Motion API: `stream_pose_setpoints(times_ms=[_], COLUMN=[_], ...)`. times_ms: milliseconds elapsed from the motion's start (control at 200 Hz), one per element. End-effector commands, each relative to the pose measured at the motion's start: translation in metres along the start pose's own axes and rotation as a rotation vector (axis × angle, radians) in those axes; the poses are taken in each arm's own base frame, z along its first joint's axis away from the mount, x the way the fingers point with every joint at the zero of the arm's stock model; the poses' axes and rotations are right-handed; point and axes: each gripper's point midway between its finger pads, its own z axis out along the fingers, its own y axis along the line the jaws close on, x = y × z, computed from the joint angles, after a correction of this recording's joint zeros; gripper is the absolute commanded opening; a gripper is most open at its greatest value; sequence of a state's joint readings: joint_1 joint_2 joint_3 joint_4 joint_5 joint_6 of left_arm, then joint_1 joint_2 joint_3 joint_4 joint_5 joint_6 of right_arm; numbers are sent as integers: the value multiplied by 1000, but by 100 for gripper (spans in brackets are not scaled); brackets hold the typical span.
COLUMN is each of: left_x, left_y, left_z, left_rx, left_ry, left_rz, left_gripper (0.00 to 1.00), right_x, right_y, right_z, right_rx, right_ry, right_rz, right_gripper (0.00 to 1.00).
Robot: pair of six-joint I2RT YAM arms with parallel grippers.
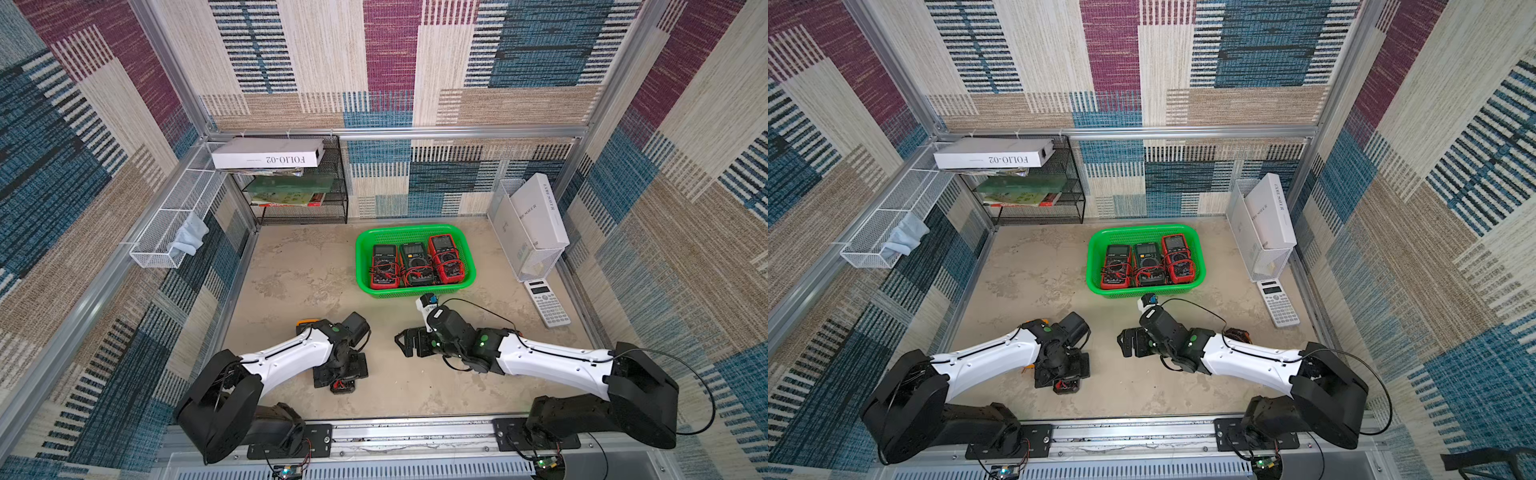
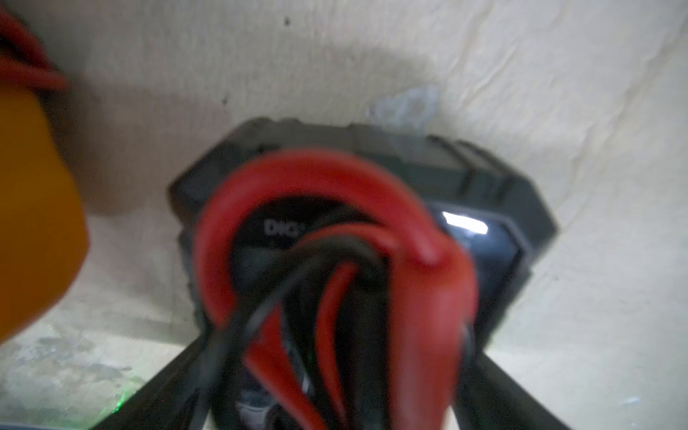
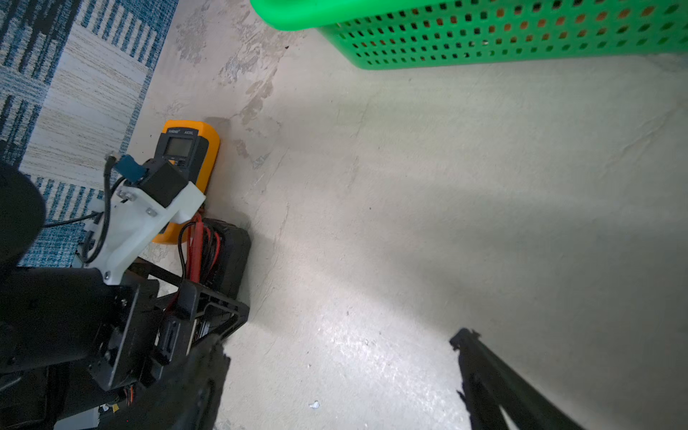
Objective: Put the multimeter into the basket
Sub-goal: Pick up the multimeter from the center of the board.
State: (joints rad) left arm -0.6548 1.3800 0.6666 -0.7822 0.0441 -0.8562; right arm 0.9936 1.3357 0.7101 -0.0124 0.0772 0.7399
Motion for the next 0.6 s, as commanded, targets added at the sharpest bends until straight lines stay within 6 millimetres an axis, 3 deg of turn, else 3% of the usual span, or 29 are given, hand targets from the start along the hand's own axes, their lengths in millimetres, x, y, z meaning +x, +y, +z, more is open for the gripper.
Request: stream_pose_setpoints(times_ms=[0,381,591], left_x=[1,4,5], left_y=[1,1,-1], left_z=[6,8,8], left_rx=[-7,12,19], left_ry=[-2,-7,-6], left_rz=[0,-4,-3], left_gripper=[90,65,57], right_x=[0,1,2], right_y=[-2,-3,-4], right_z=[-3,-4,-4], right_rx=[7,10,12], right_ry=[-5,-1,1], right_rz=[-5,-4,-2], right_gripper=[100,100,100])
